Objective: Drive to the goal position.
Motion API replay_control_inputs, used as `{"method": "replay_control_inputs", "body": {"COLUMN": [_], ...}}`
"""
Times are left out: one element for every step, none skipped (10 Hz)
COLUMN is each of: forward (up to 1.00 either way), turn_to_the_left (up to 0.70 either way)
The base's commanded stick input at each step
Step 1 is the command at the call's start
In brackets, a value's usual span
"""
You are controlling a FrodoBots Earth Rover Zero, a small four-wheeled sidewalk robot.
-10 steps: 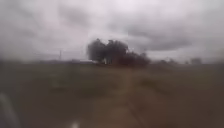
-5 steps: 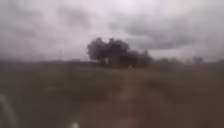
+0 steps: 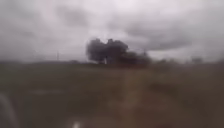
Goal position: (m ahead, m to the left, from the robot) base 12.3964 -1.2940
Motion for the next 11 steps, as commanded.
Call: {"method": "replay_control_inputs", "body": {"forward": [0.68,0.00,0.00,0.00,0.00,0.00,0.00,0.00,0.70,0.70,0.70], "turn_to_the_left": [-0.27,-0.45,-0.45,-0.45,-0.17,0.00,0.00,0.00,-0.27,-0.27,-0.27]}}
